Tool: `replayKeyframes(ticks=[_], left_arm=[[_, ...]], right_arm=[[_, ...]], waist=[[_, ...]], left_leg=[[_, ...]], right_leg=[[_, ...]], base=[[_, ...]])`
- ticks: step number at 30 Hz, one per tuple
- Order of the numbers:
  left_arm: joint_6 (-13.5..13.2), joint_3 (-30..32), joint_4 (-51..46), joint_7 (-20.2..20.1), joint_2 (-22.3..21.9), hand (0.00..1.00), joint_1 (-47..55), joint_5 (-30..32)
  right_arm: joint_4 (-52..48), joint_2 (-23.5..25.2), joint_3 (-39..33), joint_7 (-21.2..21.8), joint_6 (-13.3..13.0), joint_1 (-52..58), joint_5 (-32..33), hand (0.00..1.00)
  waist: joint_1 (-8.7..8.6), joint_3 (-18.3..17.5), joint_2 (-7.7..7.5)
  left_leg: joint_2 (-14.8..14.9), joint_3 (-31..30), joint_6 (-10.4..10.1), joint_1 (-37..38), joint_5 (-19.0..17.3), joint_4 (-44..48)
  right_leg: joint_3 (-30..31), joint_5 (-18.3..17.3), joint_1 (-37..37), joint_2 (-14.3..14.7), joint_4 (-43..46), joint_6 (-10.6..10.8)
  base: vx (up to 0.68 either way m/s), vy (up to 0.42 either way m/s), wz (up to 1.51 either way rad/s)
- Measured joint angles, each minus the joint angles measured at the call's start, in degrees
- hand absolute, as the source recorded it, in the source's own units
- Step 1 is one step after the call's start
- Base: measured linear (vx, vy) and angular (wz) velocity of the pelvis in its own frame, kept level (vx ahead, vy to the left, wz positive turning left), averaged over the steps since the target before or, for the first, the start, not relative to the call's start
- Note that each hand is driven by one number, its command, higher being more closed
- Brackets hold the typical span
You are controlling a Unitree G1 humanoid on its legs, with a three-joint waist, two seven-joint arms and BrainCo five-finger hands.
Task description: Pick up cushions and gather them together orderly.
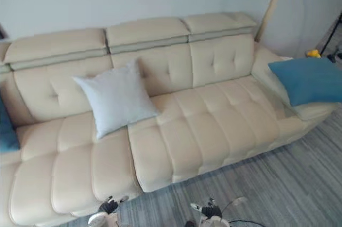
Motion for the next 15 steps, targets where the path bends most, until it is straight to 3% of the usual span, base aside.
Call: replayKeyframes(ticks=[4, 6, 7, 8, 9, 10, 12, 14, 15], left_arm=[[0.1, -0.1, 0.5, -0.1, 0.4, 0.0, -0.7, 0.2], [0.1, -0.3, 0.5, -0.2, 0.3, 0.0, -1.2, 0.2], [0.1, -0.8, 0.4, -0.6, 0.5, 0.0, -1.4, 0.2], [0.2, -1.3, 0.4, -0.7, 0.9, 0.0, -1.5, 0.2], [0.3, -3.0, 0.4, -0.7, 1.4, 0.0, -1.8, 0.2], [0.3, -3.3, 0.3, -0.7, 2.0, 0.0, -1.6, 0.2], [0.3, -3.4, 0.4, -0.7, 2.5, 0.0, -1.2, 0.2], [0.2, -3.3, 0.3, -0.7, 2.8, 0.0, -1.0, 0.2], [0.3, -3.0, 0.3, -0.7, 2.4, 0.0, -0.9, 0.2]], right_arm=[[1.0, 0.6, -0.1, 0.5, 0.0, -1.3, 0.0, 0.0], [1.4, 0.4, -0.4, 0.6, 0.0, -2.4, 0.0, 0.0], [2.4, 0.3, -0.5, 0.6, 0.2, -4.2, -0.1, 0.0], [2.4, 0.2, -0.7, 0.6, 0.2, -4.7, -0.1, 0.0], [2.6, -0.2, -2.0, 0.5, 0.2, -4.5, -0.1, 0.0], [3.7, -0.3, -3.0, 0.2, 0.3, -4.2, -0.1, 0.0], [3.9, -0.6, -3.7, 0.0, 0.1, -3.9, -0.1, 0.0], [4.4, -1.2, -3.9, -0.1, 0.0, -3.5, 0.0, 0.0], [4.1, -1.2, -3.8, -0.1, 0.0, -3.4, 0.0, 0.0]], waist=[[0.02, 0.2, -0.53], [0.08, 0.3, -0.41], [0.11, 0.5, 0.17], [-0.32, 0.7, -0.03], [-0.91, 1.3, 0.6], [-0.72, 1.6, 0.52], [-1.06, 1.6, 0.44], [-0.95, 2.3, 0.58], [-0.98, 3.2, 1.54]], left_leg=[[0.6, 4.5, 0.0, 2.3, 0.0, -1.6], [1.3, 6.6, 0.0, 2.2, 0.0, -1.6], [2.3, 9.9, 0.1, 2.1, 0.1, -2.3], [2.2, 11.1, 0.1, 2.4, 0.1, -2.7], [2.4, 13.0, 0.0, 3.6, 0.1, -3.2], [2.4, 14.6, -0.1, 5.4, 0.1, -3.1], [2.8, 14.7, -0.5, 6.2, 0.3, -1.2], [6.5, 13.9, -0.6, 4.1, 0.2, 10.0], [11.1, 10.2, 1.6, -0.4, 2.0, 23.4]], right_leg=[[5.4, 1.4, -1.6, 2.1, -0.4, -0.7], [4.2, 4.3, -4.5, 3.3, -0.6, -1.2], [-5.4, 4.2, -6.2, 2.8, -0.9, -4.4], [-12.2, 1.8, -7.0, 1.7, 0.9, -6.2], [-24.6, -1.2, -7.7, -1.5, 4.7, -7.6], [-29.5, -1.5, -6.8, -3.0, 6.6, -6.6], [-26.8, -1.7, -5.9, -1.6, 6.6, -6.0], [-23.4, -3.6, -5.4, -0.5, 6.6, -6.1], [-22.0, -4.4, -4.2, 1.1, 6.6, -6.9]], base=[[0.09, -0.012, -0.93], [0.02, -0.037, -1.21], [0.02, -0.08, -1.15], [0.0, -0.099, -1.2], [0.03, -0.06, -0.91], [0.05, -0.065, -0.98], [0.08, -0.126, -0.74], [0.07, -0.188, -0.84], [0.06, -0.128, -0.68]])
